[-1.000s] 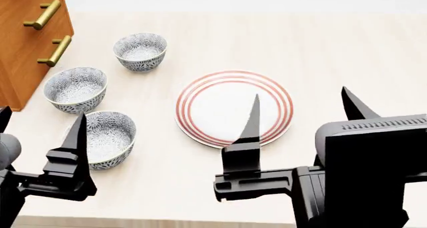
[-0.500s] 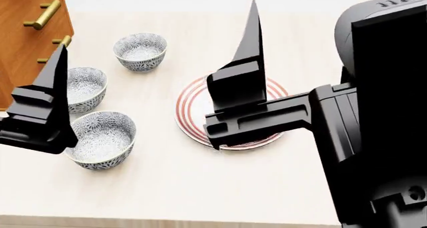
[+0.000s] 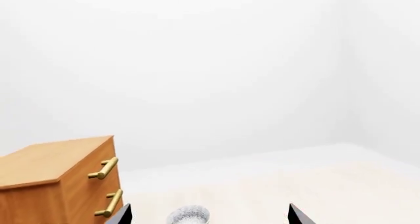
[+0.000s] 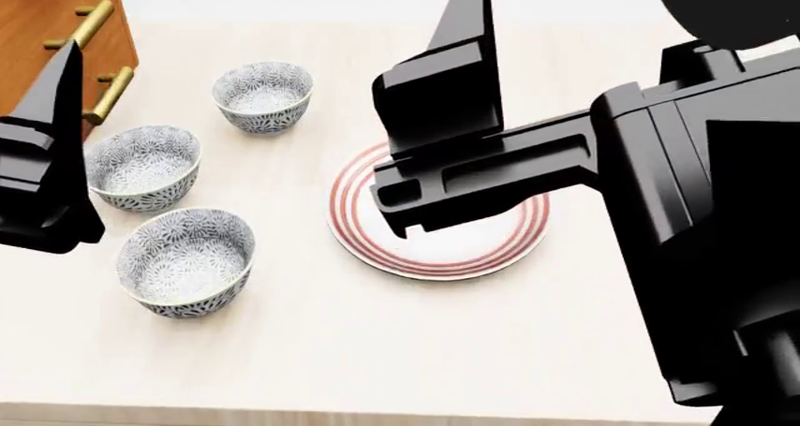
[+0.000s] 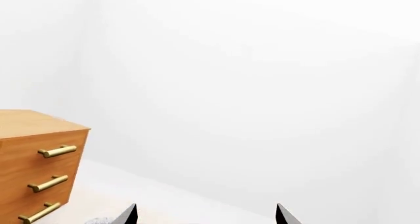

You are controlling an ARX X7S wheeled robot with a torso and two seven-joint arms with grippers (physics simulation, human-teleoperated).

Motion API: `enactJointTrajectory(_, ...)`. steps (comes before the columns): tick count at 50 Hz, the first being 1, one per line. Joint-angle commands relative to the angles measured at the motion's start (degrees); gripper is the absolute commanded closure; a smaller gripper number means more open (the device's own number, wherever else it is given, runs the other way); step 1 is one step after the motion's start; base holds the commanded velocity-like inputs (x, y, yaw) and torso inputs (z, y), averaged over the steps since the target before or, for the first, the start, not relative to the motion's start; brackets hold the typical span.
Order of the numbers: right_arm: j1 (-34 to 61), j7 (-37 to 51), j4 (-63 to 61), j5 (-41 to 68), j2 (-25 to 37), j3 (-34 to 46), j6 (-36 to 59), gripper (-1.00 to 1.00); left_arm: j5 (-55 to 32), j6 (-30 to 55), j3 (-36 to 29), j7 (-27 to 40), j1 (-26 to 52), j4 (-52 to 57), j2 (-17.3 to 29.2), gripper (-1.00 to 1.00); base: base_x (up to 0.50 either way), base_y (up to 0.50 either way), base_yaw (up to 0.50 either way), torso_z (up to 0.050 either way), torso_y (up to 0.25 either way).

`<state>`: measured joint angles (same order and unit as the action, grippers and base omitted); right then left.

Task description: Put the bowl at the front on the plate.

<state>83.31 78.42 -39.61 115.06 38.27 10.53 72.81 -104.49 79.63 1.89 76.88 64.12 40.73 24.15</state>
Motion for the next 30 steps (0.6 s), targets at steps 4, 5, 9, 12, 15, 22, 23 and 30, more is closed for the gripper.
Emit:
enactJointTrajectory(4,0.91,-0.19,-0.14,0.39,0.46,1.65,-0.45,-1.00,1.87,-0.19,-0.31,-1.57,-1.43,0.63,1.03,-1.00,0.00,0.00,0.00,0.000,0.000)
enactJointTrajectory(5,0.85,-0.24,-0.18,0.30,0.46,1.71,-0.47,-1.00,1.74,-0.35,-0.38,-1.53,-1.48,0.68,1.10,-1.00,0.00,0.00,0.00,0.000,0.000)
enactJointTrajectory(9,0.79,-0.29,-0.18,0.25,0.69,1.94,-0.67,-1.00,2.27,-0.54,-0.45,-2.03,-1.73,0.90,1.27,-1.00,0.00,0.00,0.00,0.000,0.000)
enactJointTrajectory(12,0.60,-0.56,-0.25,0.16,0.89,1.52,-1.10,-1.00,2.48,-0.73,-0.63,-2.17,-1.70,0.83,1.45,-1.00,0.03,0.00,0.00,0.000,0.000)
enactJointTrajectory(15,0.27,-1.12,-0.43,-0.27,0.91,1.39,-1.03,-1.00,2.79,-0.89,-0.81,-2.41,-1.95,1.04,1.49,-1.00,0.33,0.00,0.00,0.000,0.000)
enactJointTrajectory(22,0.24,-1.35,-0.61,-0.41,1.17,1.61,-1.36,-1.00,3.13,-1.34,-1.16,-2.80,-2.18,1.26,1.84,-1.00,0.41,-0.01,0.00,0.000,0.000)
enactJointTrajectory(23,0.12,-1.35,-0.72,-0.42,1.24,1.63,-1.41,-1.00,3.21,-1.37,-1.20,-2.85,-2.31,1.43,1.88,-1.00,0.43,-0.01,0.00,0.000,0.000)
enactJointTrajectory(30,0.29,-1.36,-1.03,-0.57,1.36,2.03,-1.72,-1.00,3.47,-1.91,-1.51,-3.13,-2.48,1.41,2.18,-1.00,0.43,-0.01,0.00,0.000,0.000)
